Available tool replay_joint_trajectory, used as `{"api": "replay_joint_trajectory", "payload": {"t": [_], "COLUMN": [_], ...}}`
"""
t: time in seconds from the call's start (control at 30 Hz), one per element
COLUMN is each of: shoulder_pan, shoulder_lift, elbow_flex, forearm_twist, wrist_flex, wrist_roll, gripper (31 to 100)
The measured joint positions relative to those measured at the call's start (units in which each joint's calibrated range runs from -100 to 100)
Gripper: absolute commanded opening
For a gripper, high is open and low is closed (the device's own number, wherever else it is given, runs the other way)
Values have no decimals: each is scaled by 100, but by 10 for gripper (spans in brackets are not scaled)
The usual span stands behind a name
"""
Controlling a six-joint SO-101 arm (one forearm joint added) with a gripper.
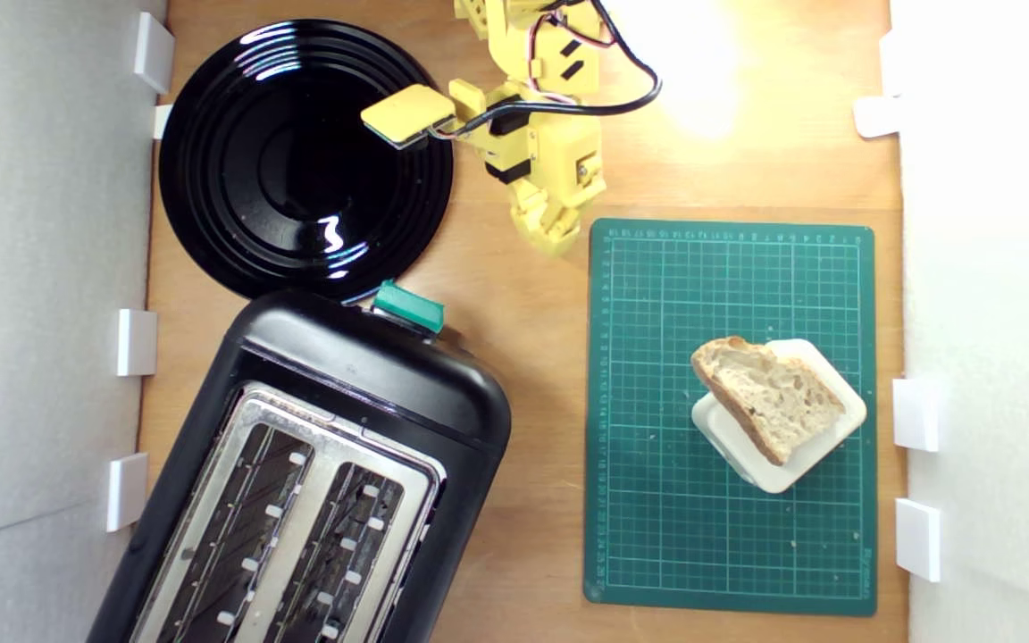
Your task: Pick bread and place in toaster
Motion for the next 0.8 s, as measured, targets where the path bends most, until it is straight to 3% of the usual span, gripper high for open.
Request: {"api": "replay_joint_trajectory", "payload": {"t": [0.27, 0.47, 0.8], "shoulder_pan": [-284, -586, -1016], "shoulder_lift": [454, 1218, 2377], "elbow_flex": [0, 0, 0], "forearm_twist": [0, 480, 578], "wrist_flex": [-856, -1797, -3322], "wrist_roll": [-212, -652, -994], "gripper": [329, 330, 331]}}
